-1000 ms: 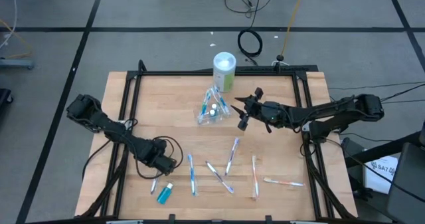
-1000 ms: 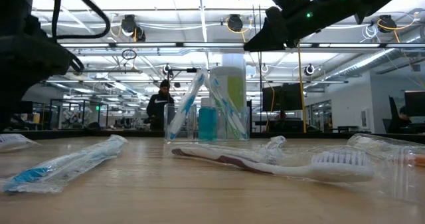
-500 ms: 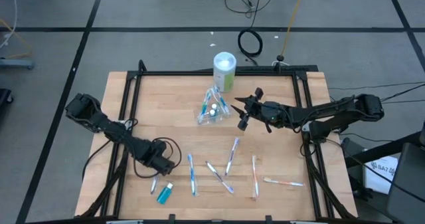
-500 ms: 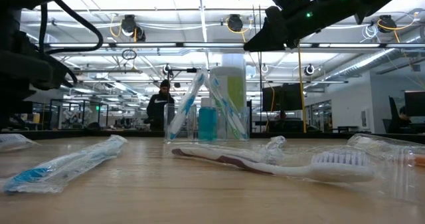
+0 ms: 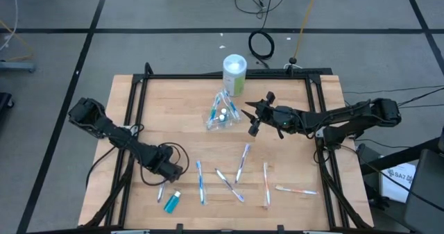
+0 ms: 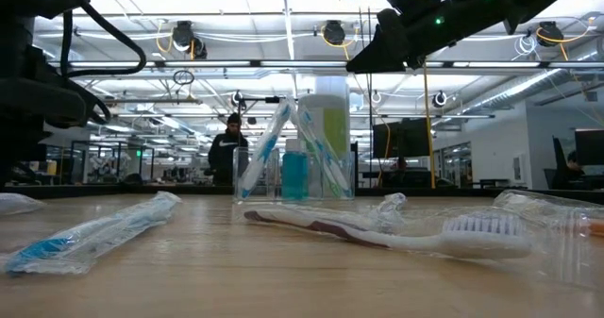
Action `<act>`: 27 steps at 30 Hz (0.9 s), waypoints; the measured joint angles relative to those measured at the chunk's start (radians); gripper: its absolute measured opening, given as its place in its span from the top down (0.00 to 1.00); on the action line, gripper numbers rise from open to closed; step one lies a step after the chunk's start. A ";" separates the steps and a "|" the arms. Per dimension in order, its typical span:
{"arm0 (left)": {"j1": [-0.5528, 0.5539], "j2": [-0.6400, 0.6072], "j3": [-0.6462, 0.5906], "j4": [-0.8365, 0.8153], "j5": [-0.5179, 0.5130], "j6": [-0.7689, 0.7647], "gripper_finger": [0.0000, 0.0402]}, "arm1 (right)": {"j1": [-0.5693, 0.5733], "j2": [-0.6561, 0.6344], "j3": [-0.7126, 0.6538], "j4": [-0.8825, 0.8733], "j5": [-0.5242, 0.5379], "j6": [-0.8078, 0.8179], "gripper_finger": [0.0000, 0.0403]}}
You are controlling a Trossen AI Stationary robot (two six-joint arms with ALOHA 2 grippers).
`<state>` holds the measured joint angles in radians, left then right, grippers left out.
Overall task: Pick & Place toothbrushing station
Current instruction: Put the bottom left violet toothbrush into the transparent organizer
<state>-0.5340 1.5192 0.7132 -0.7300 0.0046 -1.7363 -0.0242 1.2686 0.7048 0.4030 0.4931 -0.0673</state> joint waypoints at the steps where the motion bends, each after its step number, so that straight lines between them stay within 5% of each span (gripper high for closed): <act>1: 0.003 0.000 0.000 0.003 0.001 0.000 0.64 | 0.000 0.000 0.000 0.000 0.000 0.000 0.62; 23: 0.068 -0.006 0.003 0.028 -0.007 0.043 0.98 | 0.000 0.000 0.000 0.004 0.000 0.000 0.62; 27: 0.075 -0.033 0.051 0.036 -0.171 0.104 0.94 | 0.000 0.000 0.000 0.004 0.000 0.000 0.61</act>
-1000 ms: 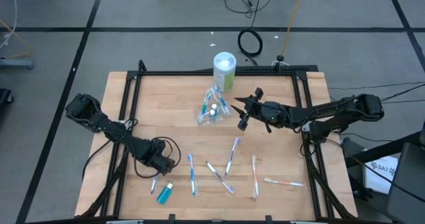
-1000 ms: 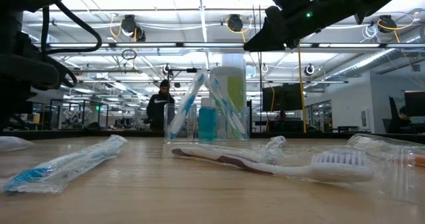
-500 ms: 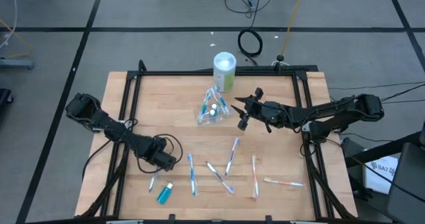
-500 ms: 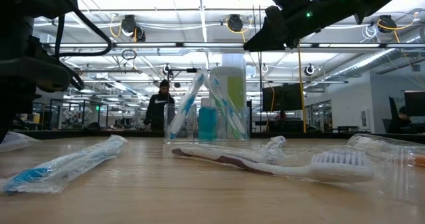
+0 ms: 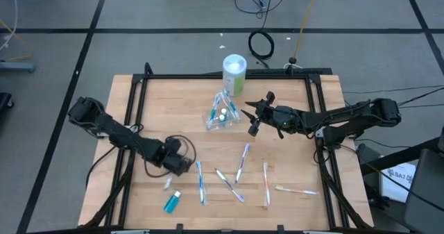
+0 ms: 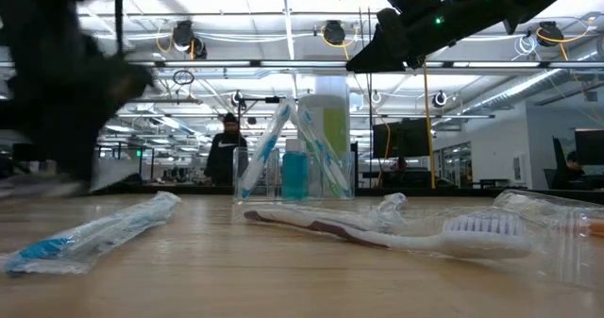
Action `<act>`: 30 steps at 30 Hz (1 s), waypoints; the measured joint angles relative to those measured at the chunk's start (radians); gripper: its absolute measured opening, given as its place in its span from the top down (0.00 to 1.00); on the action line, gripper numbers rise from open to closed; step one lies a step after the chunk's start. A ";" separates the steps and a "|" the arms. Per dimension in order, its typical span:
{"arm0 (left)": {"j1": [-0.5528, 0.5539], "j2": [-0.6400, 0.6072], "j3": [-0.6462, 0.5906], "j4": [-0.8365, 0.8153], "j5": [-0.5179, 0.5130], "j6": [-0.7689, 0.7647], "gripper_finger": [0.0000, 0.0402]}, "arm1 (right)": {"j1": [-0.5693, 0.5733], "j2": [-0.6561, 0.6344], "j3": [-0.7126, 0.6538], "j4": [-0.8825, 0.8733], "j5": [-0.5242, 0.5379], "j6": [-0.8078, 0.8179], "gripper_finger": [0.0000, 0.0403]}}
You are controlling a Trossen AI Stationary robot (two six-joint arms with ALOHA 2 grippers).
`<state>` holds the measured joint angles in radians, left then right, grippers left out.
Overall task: Pick & Place toothbrushing station
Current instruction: Put the bottom left violet toothbrush into the transparent organizer
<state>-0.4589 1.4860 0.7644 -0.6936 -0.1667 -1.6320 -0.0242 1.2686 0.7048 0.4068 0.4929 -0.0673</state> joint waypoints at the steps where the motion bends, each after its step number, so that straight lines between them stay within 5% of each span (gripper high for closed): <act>1: -0.001 -0.013 0.019 0.001 -0.044 0.020 0.93 | 0.000 0.000 0.000 0.000 0.000 0.000 0.61; 5: -0.004 -0.081 0.086 -0.017 -0.205 0.143 0.97 | 0.000 0.000 0.000 0.015 0.000 0.000 0.62; 11: 0.022 -0.156 0.169 0.029 -0.576 0.390 0.95 | 0.000 0.000 0.000 0.024 0.000 0.003 0.62; 18: 0.112 -0.178 0.186 0.386 -0.820 0.868 0.97 | 0.000 0.000 0.000 0.030 0.000 0.003 0.61; 23: 0.207 -0.140 0.188 0.717 -0.835 1.202 0.97 | 0.000 0.000 0.000 0.030 0.000 0.003 0.61; 30: 0.362 -0.066 0.188 0.848 -0.751 1.339 0.96 | 0.000 0.000 0.000 0.030 0.000 0.003 0.61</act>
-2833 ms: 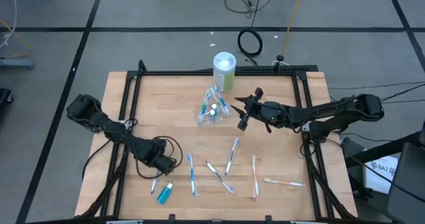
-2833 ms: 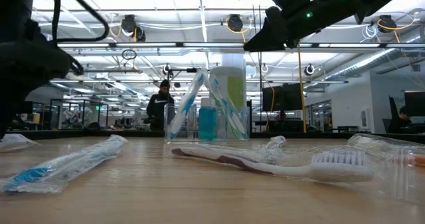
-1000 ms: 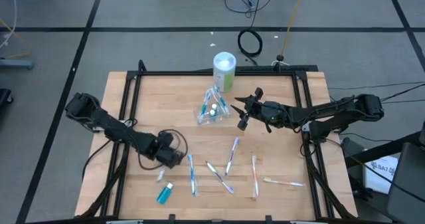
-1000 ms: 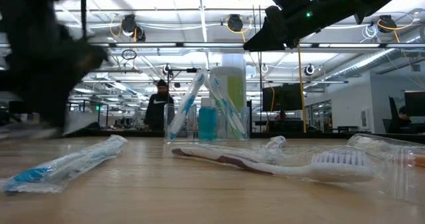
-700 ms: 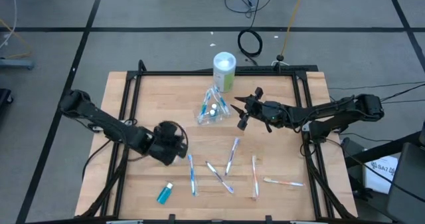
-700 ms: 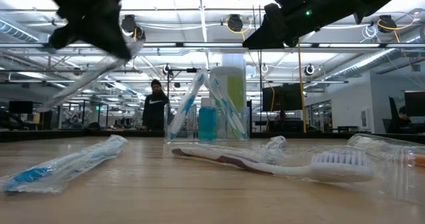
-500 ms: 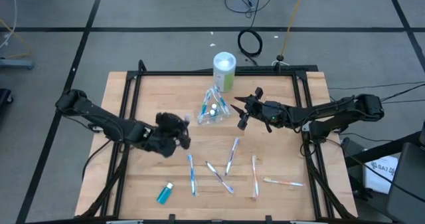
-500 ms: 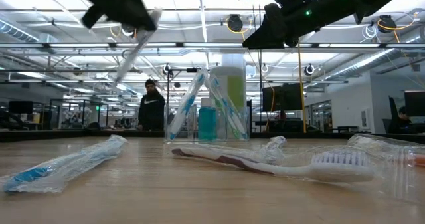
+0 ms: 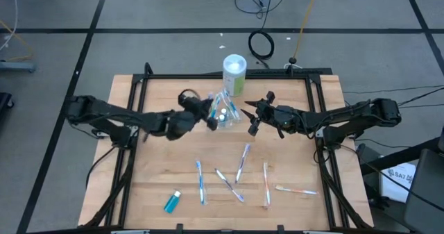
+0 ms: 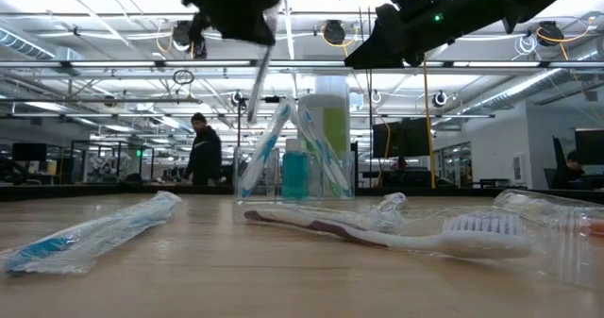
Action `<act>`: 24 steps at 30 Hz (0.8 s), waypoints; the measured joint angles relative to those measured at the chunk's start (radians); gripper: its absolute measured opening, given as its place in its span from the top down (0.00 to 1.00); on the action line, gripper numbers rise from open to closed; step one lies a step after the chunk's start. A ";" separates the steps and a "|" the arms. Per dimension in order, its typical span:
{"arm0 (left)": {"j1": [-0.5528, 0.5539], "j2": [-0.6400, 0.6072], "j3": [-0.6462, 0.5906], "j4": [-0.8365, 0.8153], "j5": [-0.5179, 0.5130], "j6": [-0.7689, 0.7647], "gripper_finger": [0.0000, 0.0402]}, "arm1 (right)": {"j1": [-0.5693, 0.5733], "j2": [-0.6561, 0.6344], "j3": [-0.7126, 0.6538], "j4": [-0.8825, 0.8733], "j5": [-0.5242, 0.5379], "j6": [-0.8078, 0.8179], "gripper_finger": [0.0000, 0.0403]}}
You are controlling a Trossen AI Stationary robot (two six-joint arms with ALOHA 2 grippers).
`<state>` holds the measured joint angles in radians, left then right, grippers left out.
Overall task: Pick & Place toothbrushing station
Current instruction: Put the bottom left violet toothbrush into the transparent organizer
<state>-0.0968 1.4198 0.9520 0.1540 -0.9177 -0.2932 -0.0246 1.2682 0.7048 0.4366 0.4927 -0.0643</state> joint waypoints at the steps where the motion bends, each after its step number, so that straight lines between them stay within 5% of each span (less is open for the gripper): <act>1: 0.020 0.019 0.000 -0.001 0.001 -0.006 0.98 | 0.000 0.000 0.000 0.000 0.000 0.000 0.61; 8: 0.081 0.156 -0.001 0.027 0.008 -0.092 0.95 | 0.000 0.000 0.000 0.000 0.000 0.000 0.61; 17: 0.045 0.256 -0.001 0.017 -0.104 -0.243 0.96 | 0.000 0.000 0.000 -0.022 0.000 0.000 0.61; 24: 0.067 0.259 -0.001 -0.180 -0.073 -0.400 0.93 | 0.000 0.000 0.000 -0.031 0.000 0.000 0.61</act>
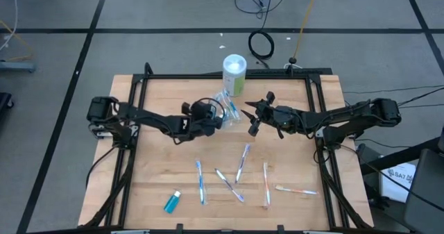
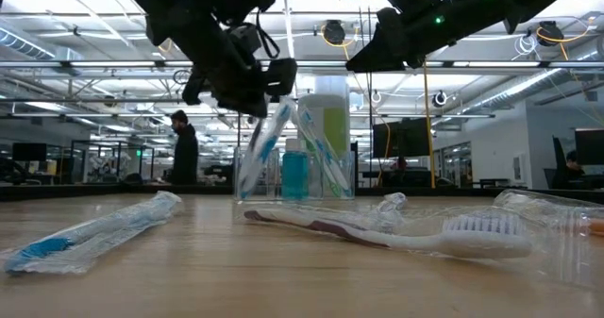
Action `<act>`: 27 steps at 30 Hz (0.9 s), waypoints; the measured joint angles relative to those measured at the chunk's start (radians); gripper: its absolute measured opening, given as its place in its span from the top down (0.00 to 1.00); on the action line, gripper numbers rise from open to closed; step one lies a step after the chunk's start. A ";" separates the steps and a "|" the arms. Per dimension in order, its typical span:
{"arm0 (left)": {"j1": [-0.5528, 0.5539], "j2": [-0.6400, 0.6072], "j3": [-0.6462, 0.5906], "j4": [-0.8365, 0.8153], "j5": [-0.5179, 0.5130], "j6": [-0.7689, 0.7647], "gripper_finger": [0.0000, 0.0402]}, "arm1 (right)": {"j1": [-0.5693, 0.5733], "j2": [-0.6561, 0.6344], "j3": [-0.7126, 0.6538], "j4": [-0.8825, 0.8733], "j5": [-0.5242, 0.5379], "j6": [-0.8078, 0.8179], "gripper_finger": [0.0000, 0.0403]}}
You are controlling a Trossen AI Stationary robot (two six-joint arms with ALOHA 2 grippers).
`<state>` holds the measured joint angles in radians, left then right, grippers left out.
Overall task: Pick & Place toothbrushing station
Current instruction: Put the bottom left violet toothbrush into the transparent organizer
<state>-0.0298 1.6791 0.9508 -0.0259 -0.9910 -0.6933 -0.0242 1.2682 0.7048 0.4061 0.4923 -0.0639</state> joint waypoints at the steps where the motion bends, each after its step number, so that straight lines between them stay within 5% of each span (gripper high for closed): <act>1: 0.005 0.000 0.000 -0.018 0.010 -0.016 0.93 | 0.000 0.000 0.000 0.000 0.000 0.000 0.61; 18: 0.079 0.000 0.001 -0.025 0.199 0.041 0.92 | 0.000 0.000 0.000 0.000 0.000 0.000 0.61; 27: 0.095 0.000 0.001 -0.028 0.212 0.047 0.74 | 0.000 0.000 0.000 0.000 0.000 0.000 0.61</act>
<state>0.0654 1.6791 0.9516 -0.0540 -0.7792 -0.6464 -0.0242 1.2682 0.7048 0.4065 0.4923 -0.0639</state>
